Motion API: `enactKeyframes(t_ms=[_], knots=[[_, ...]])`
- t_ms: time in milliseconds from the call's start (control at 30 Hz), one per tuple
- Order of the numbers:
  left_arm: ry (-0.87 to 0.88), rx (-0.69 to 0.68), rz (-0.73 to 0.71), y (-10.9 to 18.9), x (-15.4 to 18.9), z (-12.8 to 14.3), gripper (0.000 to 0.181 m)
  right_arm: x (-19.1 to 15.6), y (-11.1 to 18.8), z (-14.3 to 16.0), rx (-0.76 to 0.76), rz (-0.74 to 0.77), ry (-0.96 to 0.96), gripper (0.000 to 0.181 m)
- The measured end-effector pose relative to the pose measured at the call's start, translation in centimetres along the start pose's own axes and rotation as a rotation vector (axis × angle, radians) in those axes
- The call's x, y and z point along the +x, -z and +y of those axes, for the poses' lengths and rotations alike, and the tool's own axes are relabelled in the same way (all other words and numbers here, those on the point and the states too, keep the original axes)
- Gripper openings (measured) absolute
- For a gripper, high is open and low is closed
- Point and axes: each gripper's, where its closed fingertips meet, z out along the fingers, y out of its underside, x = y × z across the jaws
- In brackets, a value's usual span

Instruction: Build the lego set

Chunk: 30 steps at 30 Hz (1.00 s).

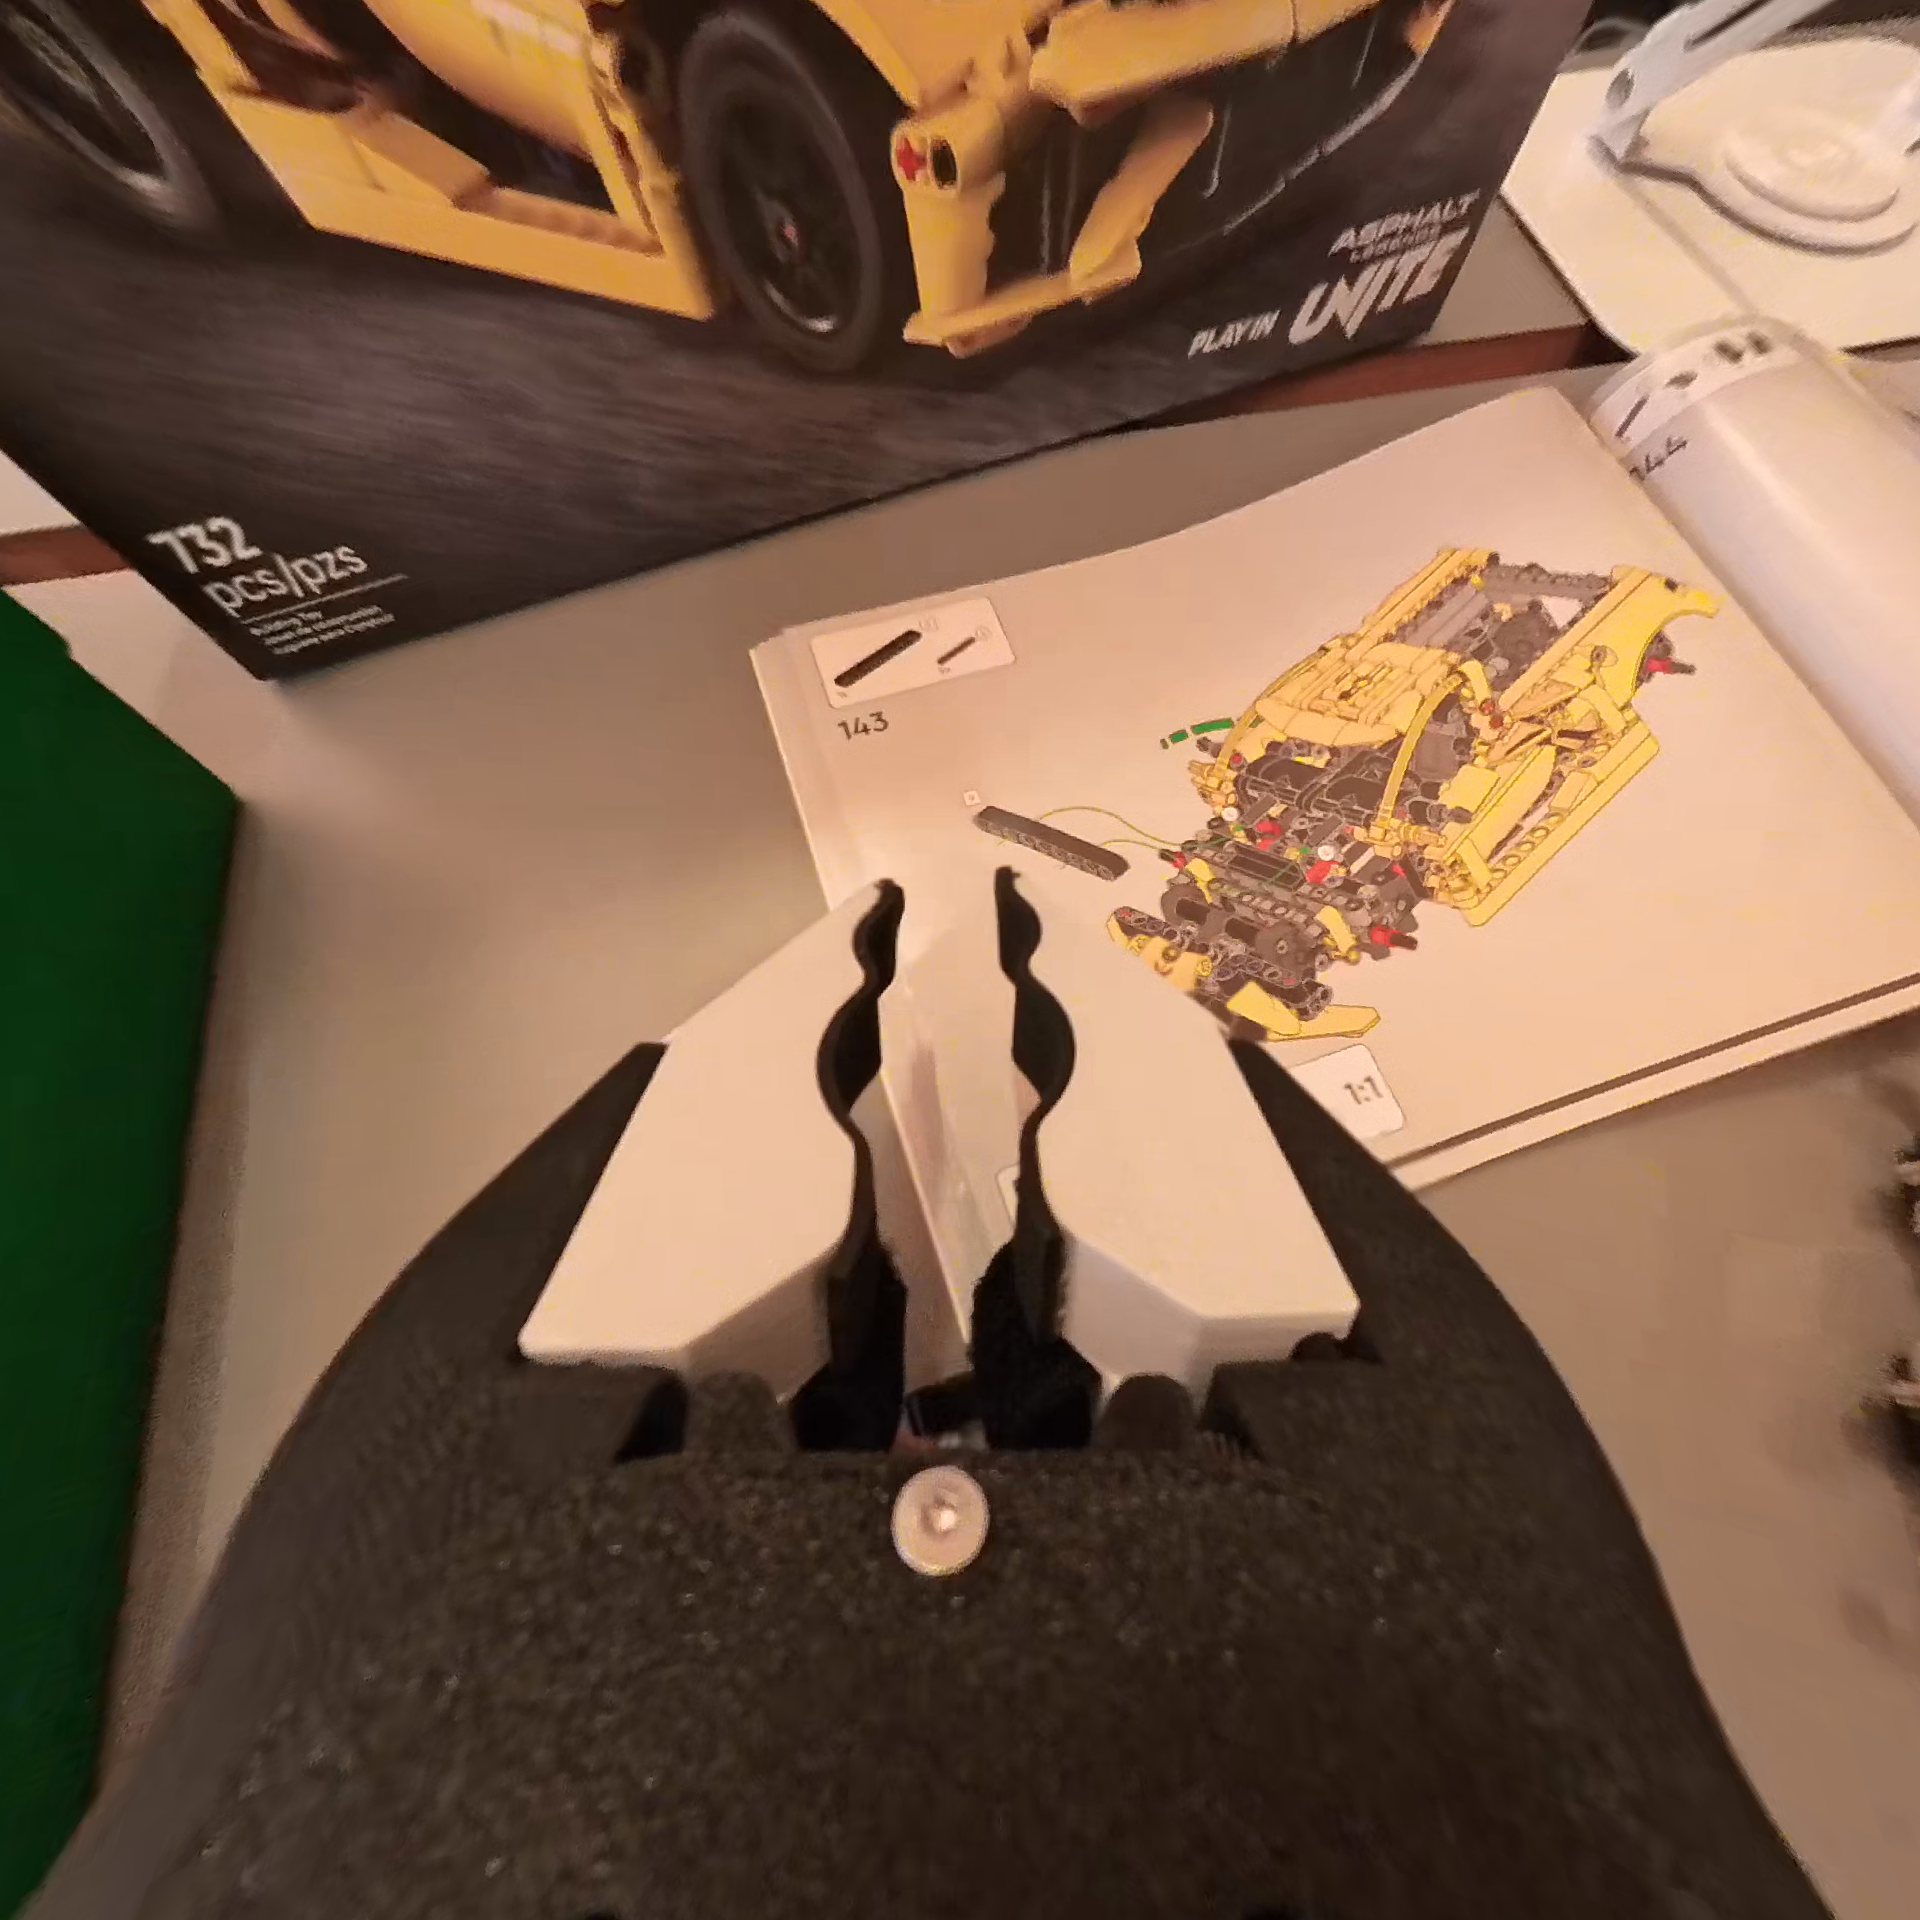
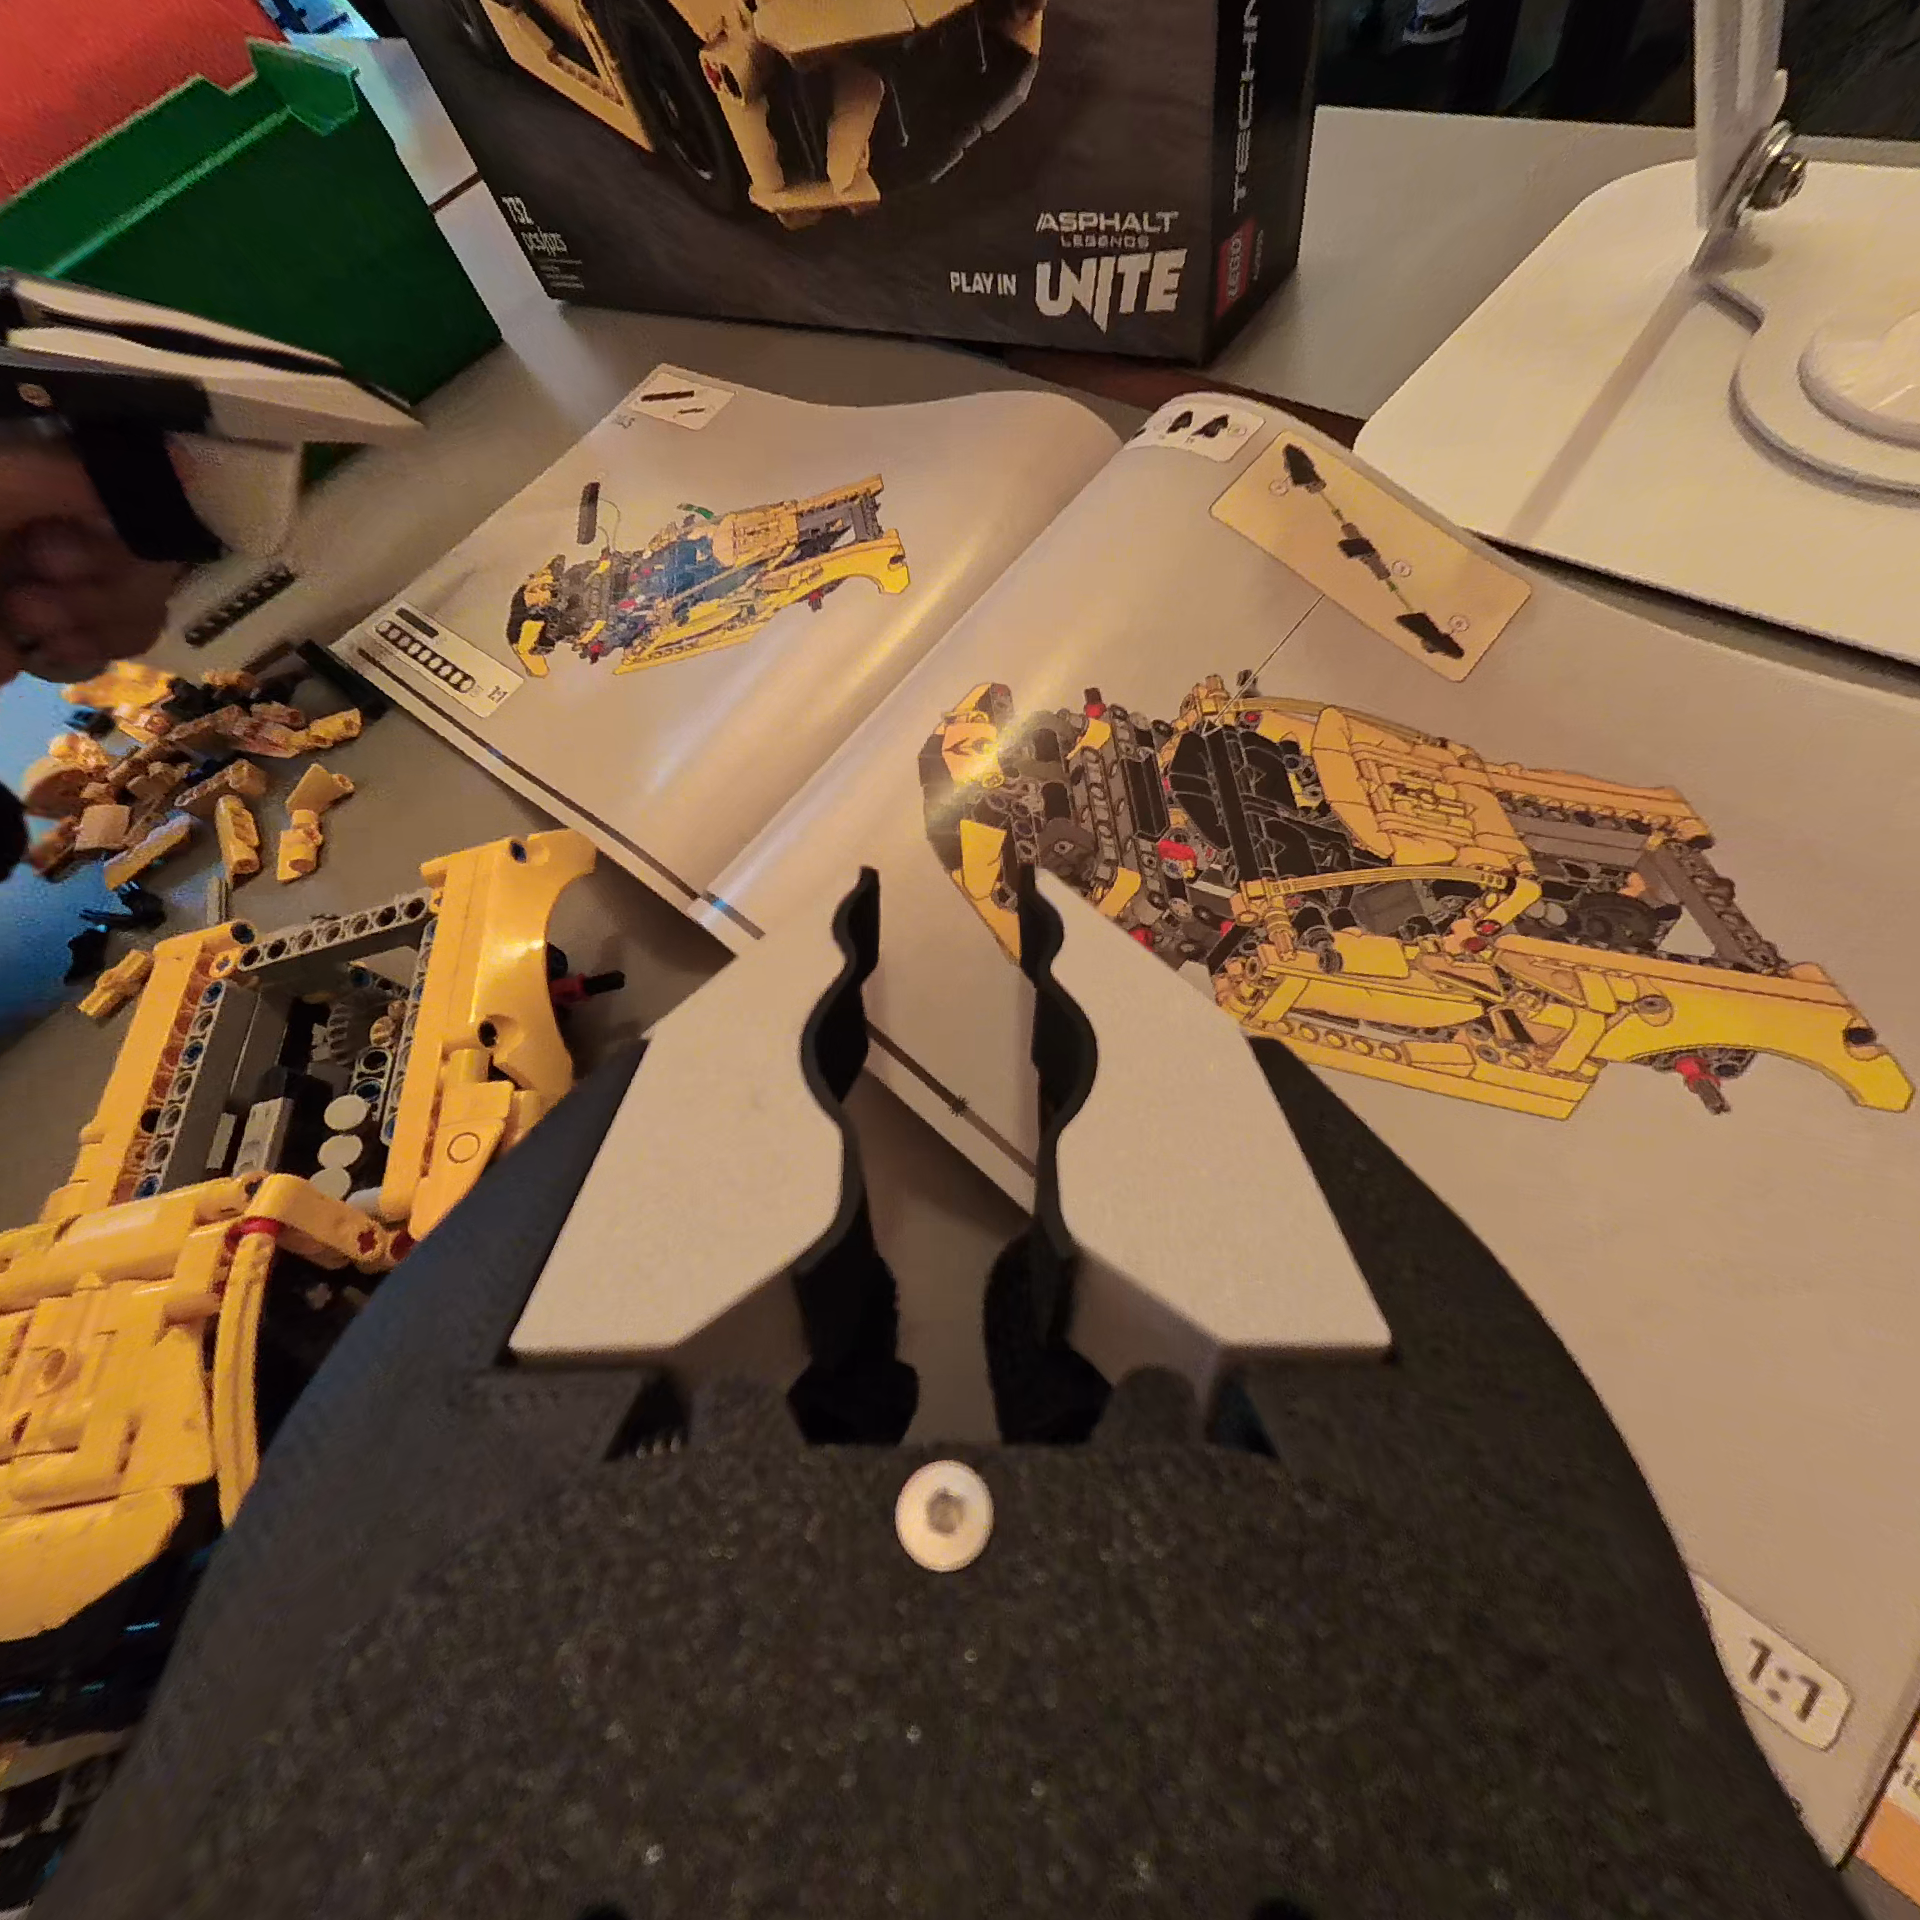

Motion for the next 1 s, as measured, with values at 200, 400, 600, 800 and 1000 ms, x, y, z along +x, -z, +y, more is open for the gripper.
enactKeyframes(t_ms=[200, 400, 600, 800, 1000], knots=[[-0.080, -0.032, 0.181, 6.3, 1.7, -0.4, 0.027, 0.4, 0.4, -0.9, 0.047, 0.004, -0.010, 0.024], [-0.310, -0.206, 0.316, 16.1, 2.9, 6.9, 0.027, 0.3, 0.4, -1.1, 0.073, -0.003, -0.016, 0.024], [-0.333, -0.251, 0.286, 19.6, 1.2, 11.9, 0.026, 0.3, 0.2, -0.8, 0.057, 0.005, -0.002, 0.024], [-0.531, -0.080, 0.284, 13.2, 3.1, 7.3, 0.030, -0.2, -0.3, -0.2, 0.025, -0.001, 0.024, 0.024], [-0.845, -0.347, 0.198, 6.2, 0.3, 8.0, 0.022, -0.5, -0.4, -0.2, 0.016, -0.007, 0.043, 0.024]])
